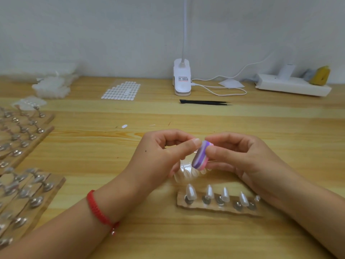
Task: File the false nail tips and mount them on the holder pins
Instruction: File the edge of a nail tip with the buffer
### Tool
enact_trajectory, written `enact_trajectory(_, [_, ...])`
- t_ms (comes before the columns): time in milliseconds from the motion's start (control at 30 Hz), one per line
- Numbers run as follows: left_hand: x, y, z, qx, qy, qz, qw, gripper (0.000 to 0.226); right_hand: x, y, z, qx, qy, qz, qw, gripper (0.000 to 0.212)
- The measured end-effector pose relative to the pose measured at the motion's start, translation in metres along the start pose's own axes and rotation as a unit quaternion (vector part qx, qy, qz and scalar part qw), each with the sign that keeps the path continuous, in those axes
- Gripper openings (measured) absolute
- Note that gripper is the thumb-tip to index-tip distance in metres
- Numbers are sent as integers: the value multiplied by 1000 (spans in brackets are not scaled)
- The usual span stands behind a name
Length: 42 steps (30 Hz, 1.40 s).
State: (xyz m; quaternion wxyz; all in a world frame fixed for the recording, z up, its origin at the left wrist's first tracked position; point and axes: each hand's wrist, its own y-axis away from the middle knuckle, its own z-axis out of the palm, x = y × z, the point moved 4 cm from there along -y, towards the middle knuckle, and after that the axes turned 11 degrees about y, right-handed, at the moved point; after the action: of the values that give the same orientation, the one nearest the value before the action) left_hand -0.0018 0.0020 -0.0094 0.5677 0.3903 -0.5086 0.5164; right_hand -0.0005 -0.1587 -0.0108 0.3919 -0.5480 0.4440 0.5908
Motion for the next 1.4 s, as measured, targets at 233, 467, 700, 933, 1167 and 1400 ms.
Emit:
enact_trajectory(233, [0,0,1,-6,6,-4,1000,13,0,0,-1,20,-11,-4,1000,29])
enact_trajectory(467, [1,1,1,0,8,-9,1000,14,-1,1,-1,28,-14,-8,999,30])
enact_trajectory(700, [1,1,1,1,6,-12,1000,12,0,0,-2,36,-21,-14,999,31])
enact_trajectory(933, [2,1,-2,25,8,-6,1000,10,1,1,-1,-13,4,-3,1000,36])
enact_trajectory(1167, [1,3,4,-1,-15,6,1000,14,2,-4,-6,-24,-109,6,994,25])
enact_trajectory(1400, [5,6,7,-25,-38,21,999,9,-1,-3,1,-26,-34,-10,999,37])
